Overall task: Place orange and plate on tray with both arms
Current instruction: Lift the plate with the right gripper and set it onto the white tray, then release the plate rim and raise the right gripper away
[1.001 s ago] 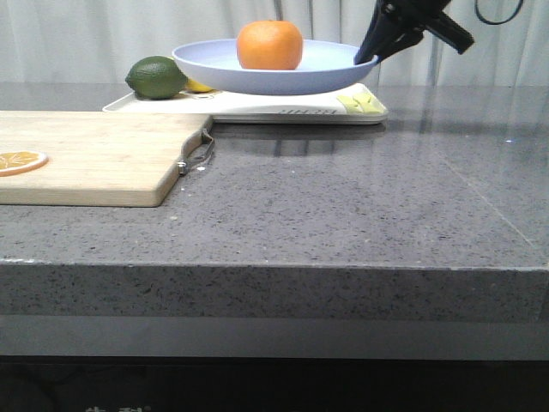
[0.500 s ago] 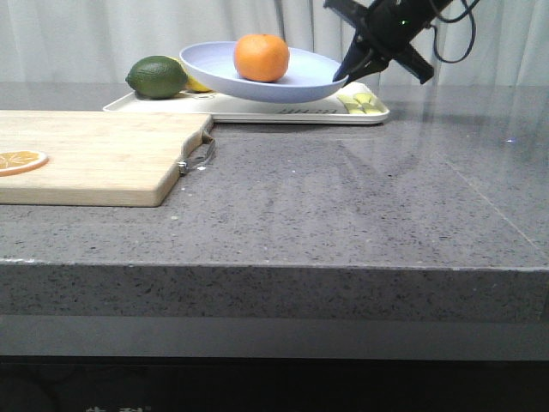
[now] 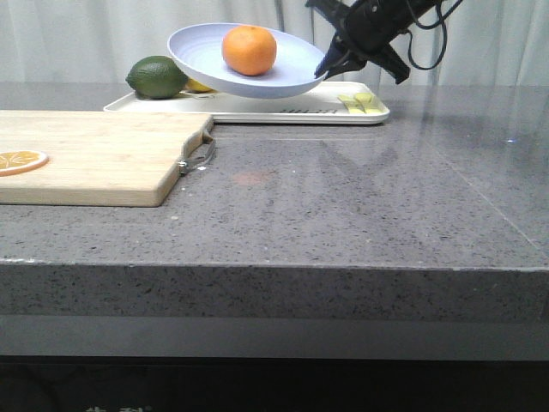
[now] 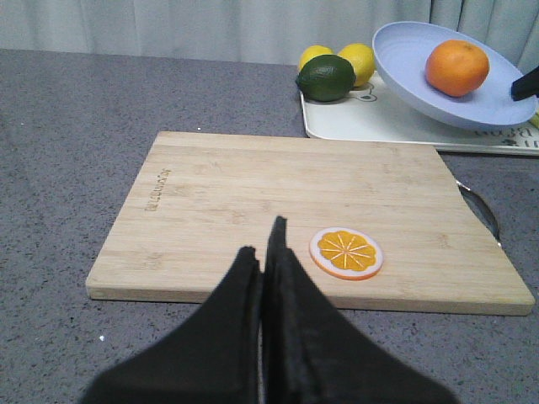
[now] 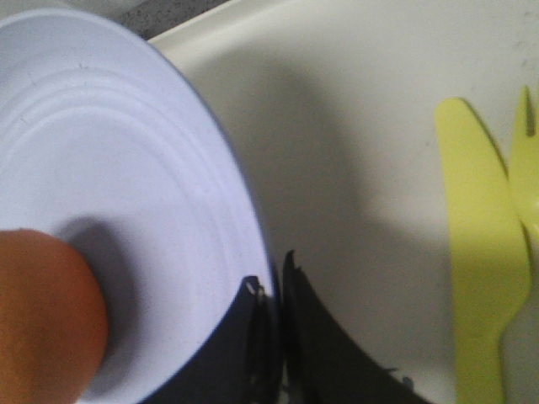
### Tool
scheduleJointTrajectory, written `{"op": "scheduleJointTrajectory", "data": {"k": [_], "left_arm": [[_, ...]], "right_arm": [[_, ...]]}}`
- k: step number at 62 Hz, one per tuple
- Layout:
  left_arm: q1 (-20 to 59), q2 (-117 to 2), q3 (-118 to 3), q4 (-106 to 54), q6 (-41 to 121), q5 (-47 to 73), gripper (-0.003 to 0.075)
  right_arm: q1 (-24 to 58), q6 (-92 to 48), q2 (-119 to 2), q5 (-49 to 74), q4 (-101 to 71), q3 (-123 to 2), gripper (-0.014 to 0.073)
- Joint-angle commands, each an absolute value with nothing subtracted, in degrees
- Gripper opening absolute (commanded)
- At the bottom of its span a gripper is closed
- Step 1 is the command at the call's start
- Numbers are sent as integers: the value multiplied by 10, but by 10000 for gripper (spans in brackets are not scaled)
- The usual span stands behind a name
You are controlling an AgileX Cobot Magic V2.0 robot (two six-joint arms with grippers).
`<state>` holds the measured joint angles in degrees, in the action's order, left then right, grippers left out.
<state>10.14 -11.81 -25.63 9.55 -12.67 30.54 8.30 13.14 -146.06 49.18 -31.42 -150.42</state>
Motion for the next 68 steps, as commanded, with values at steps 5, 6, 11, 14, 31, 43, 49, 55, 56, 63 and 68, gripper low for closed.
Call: {"op": "scheduleJointTrajectory", "data": {"k": [5,6,11,14,31,43,49,55,56,63,68], "left_arm": [[100,-125,-272,99,-132,258,-17],[100,-125,-272,99,-132,258,-17],[100,-125,-272,99,-132,258,-17],[100,-125,-272,99,-132,258,-17],[100,-125,-272,99,-132,258,-17],[100,-125,-272,99,-132,258,-17],[100,-125,-272,99,-132,258,-17],[100,-125,-272,99,-132,258,-17],[100,-125,-272,99,-132,258,-17],[100,-125,-272,99,-132,258,-17],[100,-125,-272,99,-132,258,-17]], "right_arm": [[82,136,-1425,441,-347,-1529,-21],[82,136,-1426,442,-347,-1529,-21],[82,136,-1429,443,-345,-1529,-21],[82,136,-1432,441,-345,-1529,-18],[82,136,-1435,441,-345,-1529,46],[82,136,-1435,445,-345,-1529,161],[82,136,-1435,445,-345,-1529,195],[81,136,-1433,446,-345,-1529,261],[81,136,-1432,446,-345,-1529,267],[78,136,-1420,458,-329,-1529,391],[71,135,-1402,479,-312,-1529,450]]}}
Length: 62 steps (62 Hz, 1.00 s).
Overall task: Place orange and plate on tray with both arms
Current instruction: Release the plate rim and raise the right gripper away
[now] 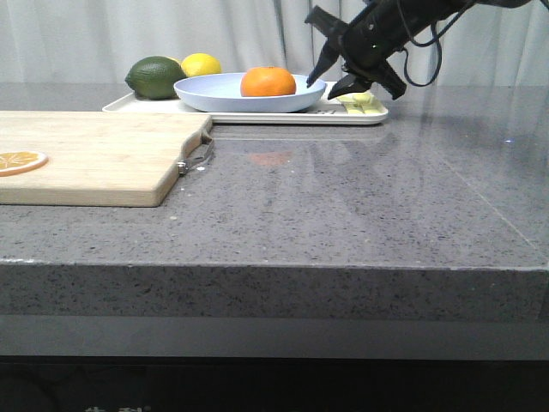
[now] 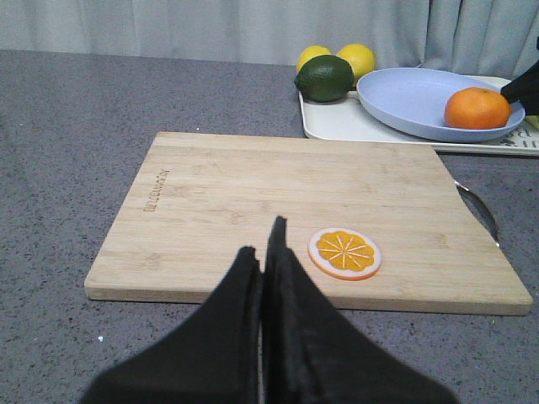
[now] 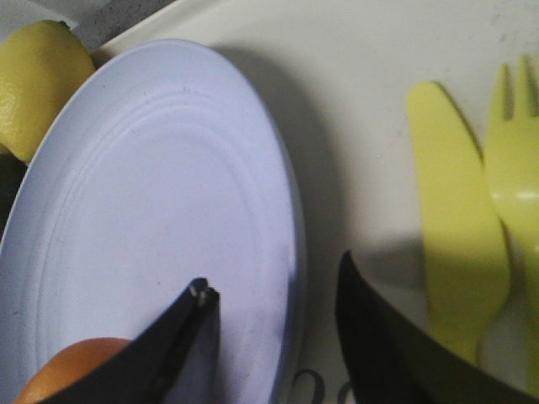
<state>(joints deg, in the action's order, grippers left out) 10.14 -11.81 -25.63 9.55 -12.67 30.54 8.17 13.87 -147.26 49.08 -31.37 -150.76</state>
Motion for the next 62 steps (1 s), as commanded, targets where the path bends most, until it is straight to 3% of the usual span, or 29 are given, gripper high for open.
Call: {"op": "scheduleJointTrajectory", "data": {"k": [1,7,11,25,32,53,62], "left_arm": [[100,-125,-272,99,-132,258,-17],[100,-125,-272,99,-132,258,-17],[100,-125,-272,99,-132,258,-17],[100,-125,-272,99,-132,258,-17],[100,-125,-272,99,-132,258,-17],[100,-125,-272,99,-132,258,-17],[100,-125,-272,99,-132,258,-17]], "right_arm": [[70,135,-1398,483,-309,-1529,454],[62,128,-1364,524,-277,-1529,435],[59,118,-1341,547,-258,-1529,379],[55,94,-1277,673,-171,-1529,34],[53,83,-1260,729,-143,-1529,-51],[52,60,-1220,767,-116,-1525,-72],[52,41,-1158,767,-80,-1461,-72]]}}
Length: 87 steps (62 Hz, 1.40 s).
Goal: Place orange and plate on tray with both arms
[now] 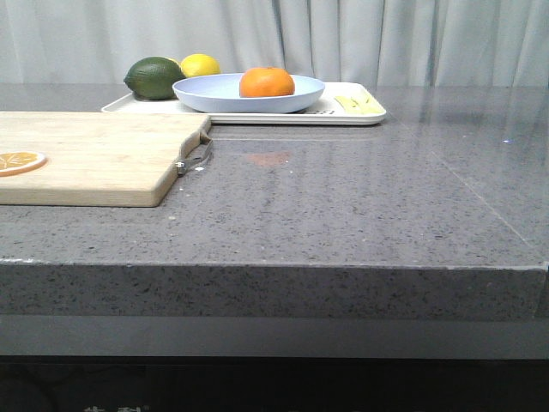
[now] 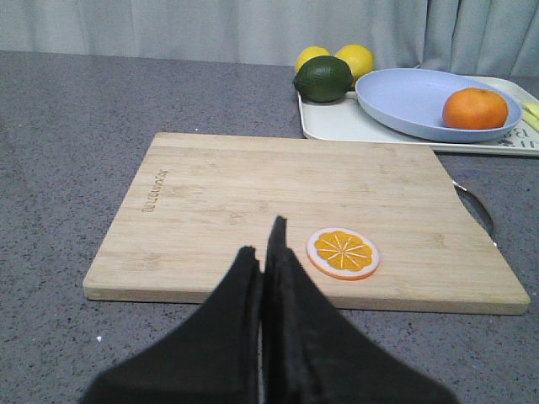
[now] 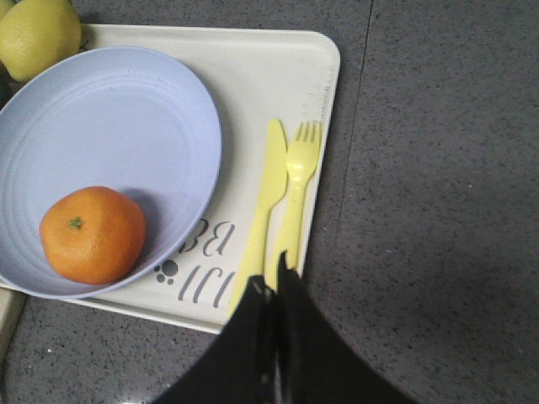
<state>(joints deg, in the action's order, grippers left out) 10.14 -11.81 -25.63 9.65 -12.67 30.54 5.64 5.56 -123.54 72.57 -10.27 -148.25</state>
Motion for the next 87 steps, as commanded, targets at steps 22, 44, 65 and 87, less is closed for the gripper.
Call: {"op": "scheduleJointTrajectory", "data": {"k": [22,44,65,87], "left_arm": [[100,-125,-272,99,-132,258,-17],[100,-125,-272,99,-132,258,-17],[100,-125,-272,99,-132,258,-17],[100,-125,-272,99,-132,258,-17]], "right_arm": [[29,8,-945,758,0,-1087,-69],[-10,-6,-736,572,0,-709,-66],[-10,-7,-492,329,0,-415,-68],[-10,-7,-216,148,0,-225,-67]]}}
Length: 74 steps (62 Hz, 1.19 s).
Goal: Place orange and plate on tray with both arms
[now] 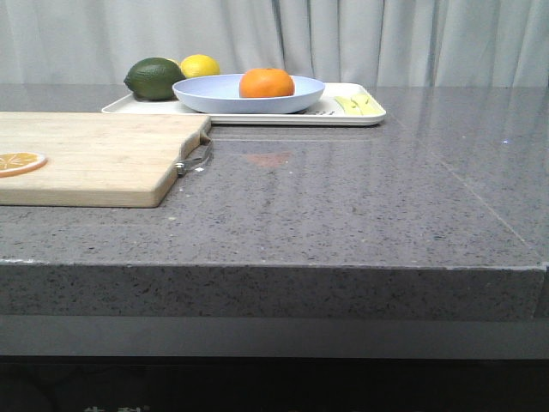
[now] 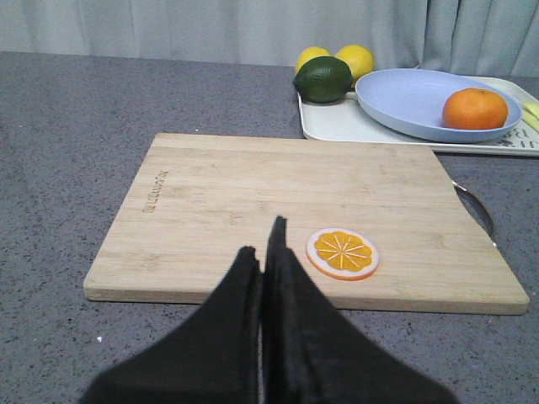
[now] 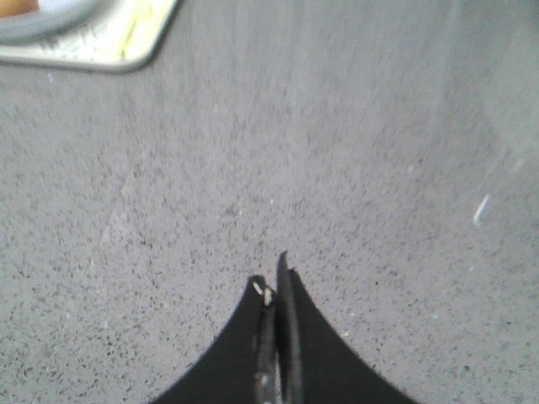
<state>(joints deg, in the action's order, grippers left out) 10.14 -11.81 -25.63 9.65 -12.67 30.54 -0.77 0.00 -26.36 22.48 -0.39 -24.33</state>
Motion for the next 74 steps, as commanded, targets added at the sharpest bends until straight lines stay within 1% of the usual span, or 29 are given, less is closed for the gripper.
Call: {"op": "scheduleJointTrajectory", "data": {"k": [1,9,15,74], "left_arm": [[100,-125,-272,99,-132,258,-17],[100,-125,-272,99,-132,258,-17],[100,-125,-272,99,-132,258,-17],[100,-125,-272,99,-132,258,-17]], "right_arm": [[-10,-7,-207,143,0,-220,-67],[-10,-7,-143,114,0,-186,-67],[-10,-7,-126,90,0,-179,-67],[-10,-7,-125,80,0,-179,-67]]}}
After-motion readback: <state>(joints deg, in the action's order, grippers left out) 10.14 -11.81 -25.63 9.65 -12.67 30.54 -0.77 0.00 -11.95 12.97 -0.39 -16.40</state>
